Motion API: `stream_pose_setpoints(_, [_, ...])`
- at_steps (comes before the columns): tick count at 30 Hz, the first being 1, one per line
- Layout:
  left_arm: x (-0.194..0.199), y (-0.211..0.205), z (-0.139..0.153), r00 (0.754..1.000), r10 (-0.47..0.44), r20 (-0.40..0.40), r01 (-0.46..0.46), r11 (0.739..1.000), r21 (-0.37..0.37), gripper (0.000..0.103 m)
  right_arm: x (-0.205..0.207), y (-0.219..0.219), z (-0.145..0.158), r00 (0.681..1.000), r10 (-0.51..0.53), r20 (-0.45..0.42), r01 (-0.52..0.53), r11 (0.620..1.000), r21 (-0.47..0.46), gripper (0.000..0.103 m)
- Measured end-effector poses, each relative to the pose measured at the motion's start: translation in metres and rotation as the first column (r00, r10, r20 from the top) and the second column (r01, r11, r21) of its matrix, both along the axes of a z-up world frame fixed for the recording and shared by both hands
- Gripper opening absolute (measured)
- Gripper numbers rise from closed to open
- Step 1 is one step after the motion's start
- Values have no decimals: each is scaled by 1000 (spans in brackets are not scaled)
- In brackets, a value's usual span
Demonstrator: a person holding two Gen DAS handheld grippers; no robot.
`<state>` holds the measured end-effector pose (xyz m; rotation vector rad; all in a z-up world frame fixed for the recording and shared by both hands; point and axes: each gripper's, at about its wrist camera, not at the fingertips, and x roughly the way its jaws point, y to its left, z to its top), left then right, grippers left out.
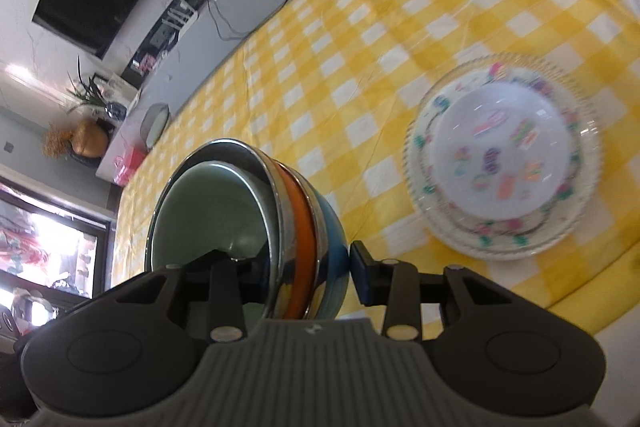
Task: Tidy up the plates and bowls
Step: 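Lift the bowl stack with both grippers and carry it over the plates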
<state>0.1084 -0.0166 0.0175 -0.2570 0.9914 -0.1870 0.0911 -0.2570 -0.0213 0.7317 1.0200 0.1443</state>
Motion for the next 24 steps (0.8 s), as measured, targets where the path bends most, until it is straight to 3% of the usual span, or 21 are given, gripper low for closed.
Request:
stream_pose_setpoints(10, [5, -66, 9, 995, -100, 26, 100, 995, -5, 47, -21, -69, 15, 994, -109, 27, 109, 994, 11, 37])
stream_pose_setpoints(24, [34, -135, -2, 984, -178, -3, 177, 983, -50, 47, -11, -145, 26, 982, -185, 36, 186, 982, -40, 37])
